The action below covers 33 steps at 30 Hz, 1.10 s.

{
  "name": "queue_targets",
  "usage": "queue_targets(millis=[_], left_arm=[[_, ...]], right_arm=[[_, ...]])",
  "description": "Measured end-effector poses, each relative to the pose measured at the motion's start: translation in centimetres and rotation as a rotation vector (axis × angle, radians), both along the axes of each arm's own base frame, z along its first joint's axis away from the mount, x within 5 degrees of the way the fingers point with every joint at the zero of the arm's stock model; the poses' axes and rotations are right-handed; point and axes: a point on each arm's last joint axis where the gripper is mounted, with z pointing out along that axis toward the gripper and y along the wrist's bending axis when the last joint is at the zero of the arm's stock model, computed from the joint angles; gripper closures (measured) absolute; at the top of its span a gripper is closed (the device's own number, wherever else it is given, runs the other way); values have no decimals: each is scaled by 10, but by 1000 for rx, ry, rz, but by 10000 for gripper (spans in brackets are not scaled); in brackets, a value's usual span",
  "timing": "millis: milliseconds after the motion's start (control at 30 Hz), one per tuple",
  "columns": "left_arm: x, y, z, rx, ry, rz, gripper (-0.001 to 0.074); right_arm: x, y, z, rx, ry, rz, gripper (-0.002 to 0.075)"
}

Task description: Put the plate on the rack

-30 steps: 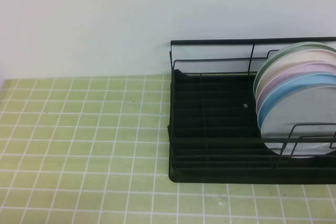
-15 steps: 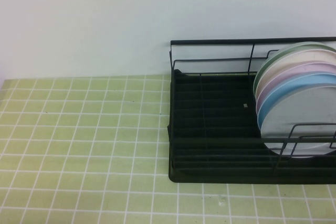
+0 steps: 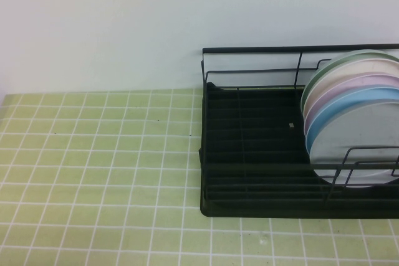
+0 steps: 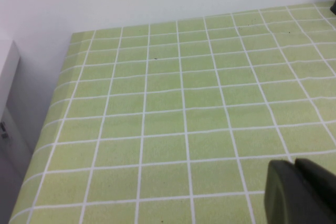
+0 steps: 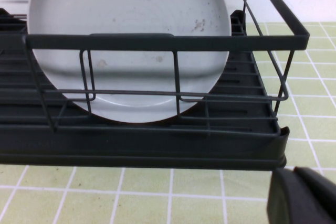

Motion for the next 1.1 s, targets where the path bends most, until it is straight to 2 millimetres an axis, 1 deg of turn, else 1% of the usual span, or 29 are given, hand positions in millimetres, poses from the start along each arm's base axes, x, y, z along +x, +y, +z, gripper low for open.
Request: queue_targets(millis=[1100], left_arm=[[0, 1, 0, -9, 2, 22, 735]], right_arm=[[0, 0, 0, -25, 1, -2, 727]])
